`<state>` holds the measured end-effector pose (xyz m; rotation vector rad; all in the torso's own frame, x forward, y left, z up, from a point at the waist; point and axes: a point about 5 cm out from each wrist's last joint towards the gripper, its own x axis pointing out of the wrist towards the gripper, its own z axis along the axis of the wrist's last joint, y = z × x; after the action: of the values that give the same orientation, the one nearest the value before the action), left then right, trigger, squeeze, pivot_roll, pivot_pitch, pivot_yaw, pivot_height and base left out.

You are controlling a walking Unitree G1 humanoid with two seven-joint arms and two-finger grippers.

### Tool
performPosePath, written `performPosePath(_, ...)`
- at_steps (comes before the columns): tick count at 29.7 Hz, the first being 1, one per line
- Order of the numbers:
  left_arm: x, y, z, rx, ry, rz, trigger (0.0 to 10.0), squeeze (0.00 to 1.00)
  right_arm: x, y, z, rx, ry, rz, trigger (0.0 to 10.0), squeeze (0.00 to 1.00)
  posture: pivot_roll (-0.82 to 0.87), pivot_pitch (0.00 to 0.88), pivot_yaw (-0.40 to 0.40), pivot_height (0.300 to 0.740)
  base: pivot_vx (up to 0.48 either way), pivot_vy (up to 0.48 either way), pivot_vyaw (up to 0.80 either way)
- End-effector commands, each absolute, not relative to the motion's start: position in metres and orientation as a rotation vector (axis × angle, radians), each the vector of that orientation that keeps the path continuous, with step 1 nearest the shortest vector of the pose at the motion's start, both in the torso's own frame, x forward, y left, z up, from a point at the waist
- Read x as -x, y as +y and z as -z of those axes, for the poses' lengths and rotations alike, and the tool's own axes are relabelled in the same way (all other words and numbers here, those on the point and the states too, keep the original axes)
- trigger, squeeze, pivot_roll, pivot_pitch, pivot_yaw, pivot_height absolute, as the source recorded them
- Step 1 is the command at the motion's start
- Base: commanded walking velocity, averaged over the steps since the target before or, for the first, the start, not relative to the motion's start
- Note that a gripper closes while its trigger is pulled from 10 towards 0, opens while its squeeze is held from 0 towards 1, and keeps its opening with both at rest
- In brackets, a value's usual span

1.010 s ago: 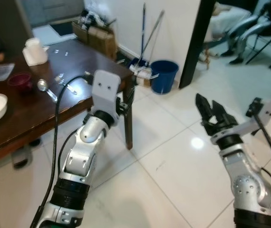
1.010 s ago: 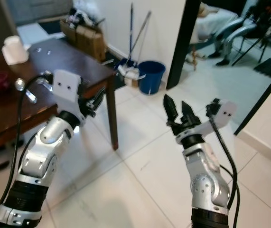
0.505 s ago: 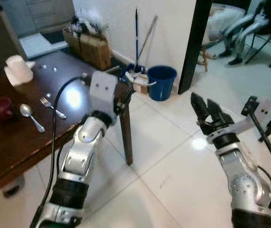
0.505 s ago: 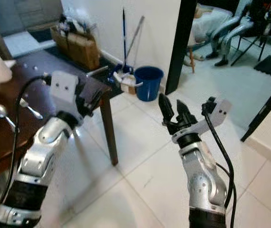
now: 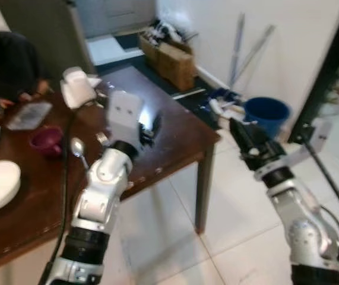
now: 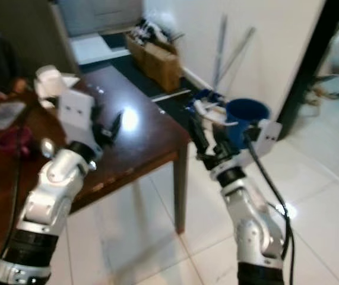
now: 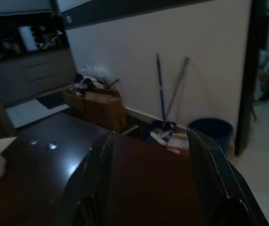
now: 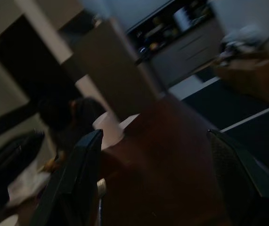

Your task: Setting the table

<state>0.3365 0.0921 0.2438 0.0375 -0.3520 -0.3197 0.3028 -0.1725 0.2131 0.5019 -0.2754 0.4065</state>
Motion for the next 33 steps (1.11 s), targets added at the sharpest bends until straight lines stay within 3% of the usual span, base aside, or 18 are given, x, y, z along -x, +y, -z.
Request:
performPosePath(1, -0.336, 0.104, -0.244, -0.022, -0.349, 0.284, 10.0, 0.00, -0.299, -0.157, -0.216, -0.516, -0.268, -0.502, 10.0, 0.00, -0.08, 0.000, 0.117, 0.740, 0.304, 0.000, 0.77)
performPosePath(13, -0.326, 0.108, -0.256, 0.027, -0.366, 0.310, 10.0, 0.00, -0.280, -0.133, -0.212, -0.532, -0.205, -0.747, 10.0, 0.00, -0.08, 0.000, 0.119, 0.740, 0.000, 0.000, 0.77)
performPosePath(24, -0.326, 0.106, -0.255, 0.013, -0.335, 0.317, 10.0, 0.00, -0.281, -0.137, -0.213, -0.534, -0.206, -0.719, 10.0, 0.00, -0.08, 0.000, 0.119, 0.740, 0.000, 0.000, 0.76)
performPosePath(33, -0.327, 0.104, -0.250, -0.015, -0.304, 0.316, 10.0, 0.00, -0.291, -0.151, -0.213, -0.575, -0.231, -0.586, 10.0, 0.00, -0.08, 0.000, 0.121, 0.740, 0.000, 0.000, 0.00)
